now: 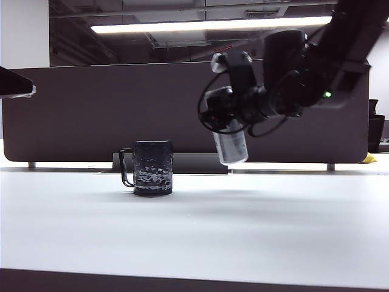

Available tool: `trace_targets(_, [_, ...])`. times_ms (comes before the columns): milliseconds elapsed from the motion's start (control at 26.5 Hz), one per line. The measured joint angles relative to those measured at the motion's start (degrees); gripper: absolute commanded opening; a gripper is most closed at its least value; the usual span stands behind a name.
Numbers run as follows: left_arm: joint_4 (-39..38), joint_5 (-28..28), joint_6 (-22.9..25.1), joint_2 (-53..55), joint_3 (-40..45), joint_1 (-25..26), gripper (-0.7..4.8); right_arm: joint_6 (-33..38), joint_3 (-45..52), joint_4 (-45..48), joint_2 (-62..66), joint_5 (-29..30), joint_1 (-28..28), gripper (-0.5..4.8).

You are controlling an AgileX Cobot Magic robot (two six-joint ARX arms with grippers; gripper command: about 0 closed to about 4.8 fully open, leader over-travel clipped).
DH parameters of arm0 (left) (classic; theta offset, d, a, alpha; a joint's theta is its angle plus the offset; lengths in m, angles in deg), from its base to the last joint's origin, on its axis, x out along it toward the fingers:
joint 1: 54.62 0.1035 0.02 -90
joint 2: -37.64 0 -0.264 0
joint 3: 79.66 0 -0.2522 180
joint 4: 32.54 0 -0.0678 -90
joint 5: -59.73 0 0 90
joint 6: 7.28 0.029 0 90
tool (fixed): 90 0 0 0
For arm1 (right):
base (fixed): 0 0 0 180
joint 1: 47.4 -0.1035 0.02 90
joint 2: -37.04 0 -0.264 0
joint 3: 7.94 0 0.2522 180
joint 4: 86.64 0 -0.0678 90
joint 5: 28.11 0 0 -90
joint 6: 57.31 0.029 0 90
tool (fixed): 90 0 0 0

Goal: Pick up the metal can, pour some water into the cup, then place the can back on the table.

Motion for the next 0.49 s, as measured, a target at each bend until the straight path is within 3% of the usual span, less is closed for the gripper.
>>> trace_targets(264, [0.0,0.1,0.0,0.0,0.0,0.5,-0.05,-1.7,-3.3,-1.4,0.0,0.9,-0.7,2.51])
trace_targets(490, [0.0,0.2,0.0,0.0,0.0,8.1,-0.05,-3.1,-5.7,-3.9,0.0,2.2,-1.4,2.51])
